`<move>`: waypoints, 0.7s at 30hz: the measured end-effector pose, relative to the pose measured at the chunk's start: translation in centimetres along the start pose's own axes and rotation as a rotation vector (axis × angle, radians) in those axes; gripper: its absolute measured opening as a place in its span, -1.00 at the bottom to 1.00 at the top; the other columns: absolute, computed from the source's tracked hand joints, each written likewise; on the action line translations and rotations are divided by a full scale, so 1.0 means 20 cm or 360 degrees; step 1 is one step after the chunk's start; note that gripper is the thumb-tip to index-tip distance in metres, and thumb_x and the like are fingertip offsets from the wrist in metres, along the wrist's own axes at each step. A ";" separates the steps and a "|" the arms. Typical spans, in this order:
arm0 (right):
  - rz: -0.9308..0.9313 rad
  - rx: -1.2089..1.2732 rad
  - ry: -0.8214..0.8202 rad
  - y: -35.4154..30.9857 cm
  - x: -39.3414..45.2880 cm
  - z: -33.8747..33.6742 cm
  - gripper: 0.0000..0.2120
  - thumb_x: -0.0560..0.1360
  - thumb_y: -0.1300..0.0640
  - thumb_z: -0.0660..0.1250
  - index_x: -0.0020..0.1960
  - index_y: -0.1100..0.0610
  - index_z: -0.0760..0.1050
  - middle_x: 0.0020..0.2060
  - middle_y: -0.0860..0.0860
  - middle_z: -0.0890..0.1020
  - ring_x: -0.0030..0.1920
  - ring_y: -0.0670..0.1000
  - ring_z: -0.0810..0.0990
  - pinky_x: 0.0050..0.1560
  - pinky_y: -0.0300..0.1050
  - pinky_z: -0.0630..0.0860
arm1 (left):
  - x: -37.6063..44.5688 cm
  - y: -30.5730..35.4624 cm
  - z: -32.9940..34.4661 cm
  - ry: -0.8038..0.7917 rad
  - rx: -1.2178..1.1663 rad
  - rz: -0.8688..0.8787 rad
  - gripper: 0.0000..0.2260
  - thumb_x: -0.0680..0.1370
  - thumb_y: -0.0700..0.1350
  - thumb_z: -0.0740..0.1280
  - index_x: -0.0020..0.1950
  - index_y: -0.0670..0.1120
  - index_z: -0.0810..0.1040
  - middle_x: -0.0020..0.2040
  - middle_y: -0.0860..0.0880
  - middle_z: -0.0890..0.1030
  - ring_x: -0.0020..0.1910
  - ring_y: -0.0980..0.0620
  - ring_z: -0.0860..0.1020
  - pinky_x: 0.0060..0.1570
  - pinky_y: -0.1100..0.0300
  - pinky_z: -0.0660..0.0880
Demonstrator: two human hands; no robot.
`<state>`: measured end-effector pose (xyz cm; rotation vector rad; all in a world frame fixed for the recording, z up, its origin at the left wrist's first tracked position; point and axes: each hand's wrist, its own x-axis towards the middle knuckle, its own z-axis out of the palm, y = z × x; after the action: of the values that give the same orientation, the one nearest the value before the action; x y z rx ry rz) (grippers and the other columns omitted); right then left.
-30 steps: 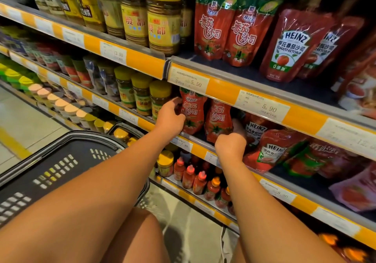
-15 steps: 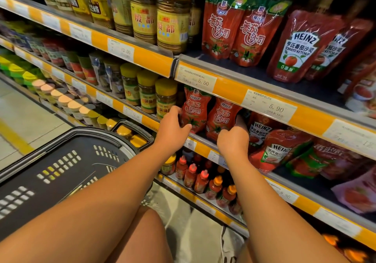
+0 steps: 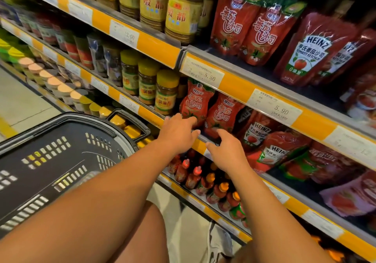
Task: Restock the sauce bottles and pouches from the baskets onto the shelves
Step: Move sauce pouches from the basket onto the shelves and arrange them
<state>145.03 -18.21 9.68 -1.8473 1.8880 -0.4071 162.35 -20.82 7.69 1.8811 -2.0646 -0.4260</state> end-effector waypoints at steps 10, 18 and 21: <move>0.0056 -0.0038 -0.0014 0.01 0.14 0.04 -0.50 0.63 -0.11 0.34 0.49 0.08 0.39 0.20 0.13 0.62 0.19 0.20 0.58 0.05 0.00 0.50 | 0.12 -0.04 0.03 -0.0022 0.0017 0.0022 -0.60 0.66 0.20 0.21 0.34 -0.04 0.51 0.26 -0.23 0.50 0.26 -0.29 0.48 0.40 -0.22 0.32; 0.0121 -0.0067 -0.0015 0.01 0.16 0.06 -0.57 0.61 -0.08 0.35 0.39 0.10 0.46 -0.04 0.09 0.63 0.00 0.19 0.60 -0.01 0.06 0.56 | 0.16 -0.04 0.03 0.0011 -0.0024 0.0035 -0.58 0.64 0.20 0.23 0.25 -0.11 0.55 0.18 -0.25 0.53 0.17 -0.29 0.52 0.14 -0.10 0.46; 0.0095 -0.0043 0.0004 0.00 0.14 0.06 -0.59 0.60 -0.04 0.37 0.39 0.08 0.46 -0.09 -0.01 0.55 -0.07 0.10 0.54 -0.10 -0.01 0.49 | 0.14 -0.05 0.03 -0.0023 -0.0004 0.0051 -0.60 0.66 0.19 0.23 0.28 -0.10 0.53 0.22 -0.26 0.51 0.21 -0.29 0.50 0.17 -0.11 0.45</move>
<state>145.64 -20.95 8.38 -1.8036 1.9544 -0.3657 162.73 -23.74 6.92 1.8456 -2.0995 -0.4351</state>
